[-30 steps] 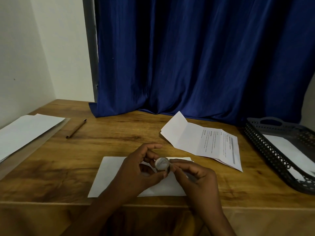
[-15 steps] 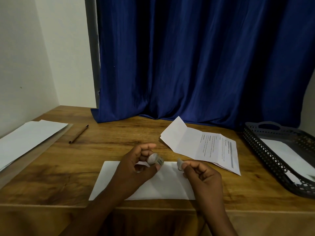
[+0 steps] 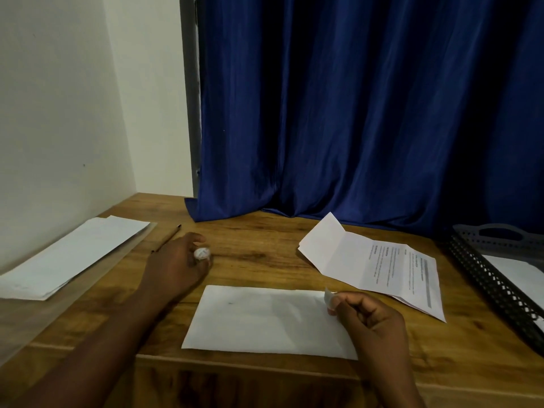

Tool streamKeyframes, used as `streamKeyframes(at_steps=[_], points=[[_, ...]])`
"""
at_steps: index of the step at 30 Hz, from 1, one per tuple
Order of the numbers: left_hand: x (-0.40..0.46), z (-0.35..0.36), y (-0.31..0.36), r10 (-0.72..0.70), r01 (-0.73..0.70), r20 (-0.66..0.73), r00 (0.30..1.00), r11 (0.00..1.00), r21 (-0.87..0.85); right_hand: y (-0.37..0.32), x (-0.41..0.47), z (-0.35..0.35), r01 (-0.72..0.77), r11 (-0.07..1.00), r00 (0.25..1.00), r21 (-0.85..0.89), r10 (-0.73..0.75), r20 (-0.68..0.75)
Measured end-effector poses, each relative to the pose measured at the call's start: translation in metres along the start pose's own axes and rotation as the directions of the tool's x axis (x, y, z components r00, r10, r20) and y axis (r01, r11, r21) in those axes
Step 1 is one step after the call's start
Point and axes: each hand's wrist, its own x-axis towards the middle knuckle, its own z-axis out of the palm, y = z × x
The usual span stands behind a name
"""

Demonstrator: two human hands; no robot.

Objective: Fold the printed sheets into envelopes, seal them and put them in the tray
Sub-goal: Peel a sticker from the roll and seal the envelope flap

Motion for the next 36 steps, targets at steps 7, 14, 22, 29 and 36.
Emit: streamKeyframes(at_steps=[7, 14, 22, 29, 36], points=[[-0.016, 0.0, 0.03, 0.019, -0.017, -0.032, 0.999, 0.999, 0.04, 0.0, -0.001, 0.001, 0.016, 0.999, 1.0, 0.038, -0.015, -0.024], [-0.082, 0.036, 0.13, 0.485, -0.459, 0.163, 0.859, 0.871, -0.173, -0.012, 0.006, -0.009, -0.083, 0.94, 0.992, 0.33, 0.109, -0.06], [-0.093, 0.069, 0.134, 0.488, -0.483, 0.217, 0.845, 0.872, -0.082, -0.009, 0.022, -0.029, 0.085, 0.987, 0.981, -0.136, -0.107, -0.163], [-0.094, 0.068, 0.135, 0.451, -0.44, 0.227, 0.863, 0.892, -0.1, -0.006, 0.019, -0.008, 0.36, 0.532, 0.918, -0.766, -0.348, 0.19], [-0.095, 0.072, 0.134, 0.467, -0.466, 0.234, 0.853, 0.883, -0.06, -0.014, 0.017, 0.004, 0.384, 0.412, 0.908, -0.826, -0.331, 0.256]])
